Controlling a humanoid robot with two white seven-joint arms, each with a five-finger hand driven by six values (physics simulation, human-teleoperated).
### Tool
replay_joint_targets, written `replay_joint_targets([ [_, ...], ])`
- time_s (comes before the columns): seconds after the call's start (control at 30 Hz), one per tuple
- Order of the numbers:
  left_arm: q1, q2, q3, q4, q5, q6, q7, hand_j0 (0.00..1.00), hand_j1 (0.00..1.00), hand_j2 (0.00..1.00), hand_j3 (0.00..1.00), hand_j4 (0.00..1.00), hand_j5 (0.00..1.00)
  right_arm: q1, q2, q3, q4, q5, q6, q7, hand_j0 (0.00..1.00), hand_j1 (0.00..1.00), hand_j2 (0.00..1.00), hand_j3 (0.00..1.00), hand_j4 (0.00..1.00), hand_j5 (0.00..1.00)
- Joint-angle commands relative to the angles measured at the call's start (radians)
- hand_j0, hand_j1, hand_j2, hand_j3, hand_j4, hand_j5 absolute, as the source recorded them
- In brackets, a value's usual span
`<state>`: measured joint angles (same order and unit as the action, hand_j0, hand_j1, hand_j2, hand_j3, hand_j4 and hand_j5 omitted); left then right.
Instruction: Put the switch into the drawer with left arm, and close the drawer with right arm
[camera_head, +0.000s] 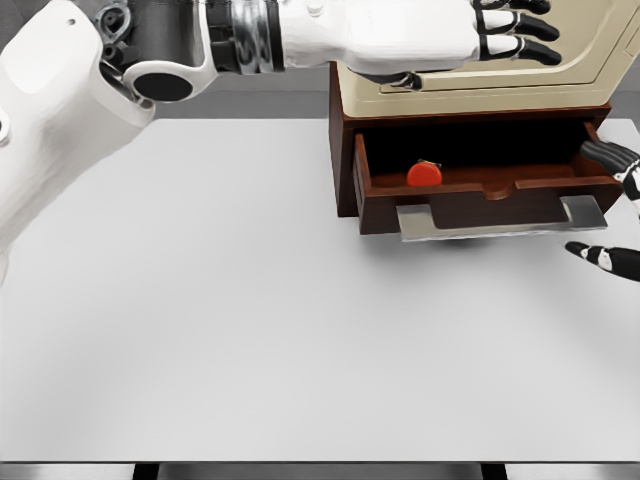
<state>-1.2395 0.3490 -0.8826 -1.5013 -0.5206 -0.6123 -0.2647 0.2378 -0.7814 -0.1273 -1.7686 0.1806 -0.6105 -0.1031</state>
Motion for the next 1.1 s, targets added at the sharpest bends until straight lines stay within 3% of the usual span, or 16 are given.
replay_joint_targets([
  [0.0, 0.0, 0.067, 0.004, -0.082, 0.044, 0.001, 0.001, 1.0, 1.0, 1.0, 1.0, 1.0, 1.0, 0.0, 0.001, -0.037, 0.0, -0.016, 0.0, -0.001, 1.0, 1.0, 1.0, 1.0, 1.0, 1.0],
  [0.07, 0.023, 0.157, 0.011, -0.14, 0.091, 0.001, 0.001, 1.0, 1.0, 1.0, 1.0, 1.0, 1.0, 0.017, -0.001, -0.052, 0.0, -0.032, 0.0, 0.0, 1.0, 1.0, 1.0, 1.0, 1.0, 1.0],
  [0.23, 0.077, 0.295, 0.056, -0.14, 0.156, 0.001, 0.001, 1.0, 1.0, 1.0, 1.0, 1.0, 1.0, 0.029, 0.013, -0.094, 0.0, -0.033, 0.0, 0.014, 1.0, 1.0, 1.0, 1.0, 1.0, 1.0],
  [0.33, 0.097, 0.334, 0.09, -0.114, 0.156, 0.001, 0.001, 1.0, 1.0, 1.0, 1.0, 1.0, 1.0, 0.008, 0.002, -0.091, 0.0, -0.021, 0.0, 0.016, 1.0, 1.0, 1.0, 1.0, 1.0, 1.0],
  [0.53, 0.126, 0.396, 0.09, -0.025, 0.156, 0.001, 0.001, 1.0, 1.0, 1.0, 1.0, 1.0, 1.0, -0.017, -0.005, -0.092, 0.008, 0.016, 0.0, 0.017, 1.0, 1.0, 1.0, 1.0, 1.0, 1.0],
  [0.8, 0.229, 0.45, 0.09, 0.007, 0.156, 0.001, 0.002, 1.0, 1.0, 1.0, 1.0, 1.0, 1.0, -0.064, -0.005, -0.089, 0.126, 0.023, 0.0, 0.016, 1.0, 1.0, 1.0, 1.0, 1.0, 1.0],
  [0.97, 0.239, 0.498, 0.091, 0.018, 0.154, 0.001, 0.004, 1.0, 1.0, 1.0, 1.0, 1.0, 1.0, -0.092, -0.022, -0.084, 0.19, 0.023, 0.0, 0.017, 1.0, 1.0, 1.0, 1.0, 1.0, 1.0],
  [1.07, 0.265, 0.501, 0.091, 0.047, 0.154, 0.001, 0.004, 1.0, 1.0, 1.0, 1.0, 1.0, 1.0, -0.098, -0.019, -0.081, 0.187, 0.023, 0.0, 0.016, 1.0, 1.0, 1.0, 1.0, 1.0, 1.0],
])
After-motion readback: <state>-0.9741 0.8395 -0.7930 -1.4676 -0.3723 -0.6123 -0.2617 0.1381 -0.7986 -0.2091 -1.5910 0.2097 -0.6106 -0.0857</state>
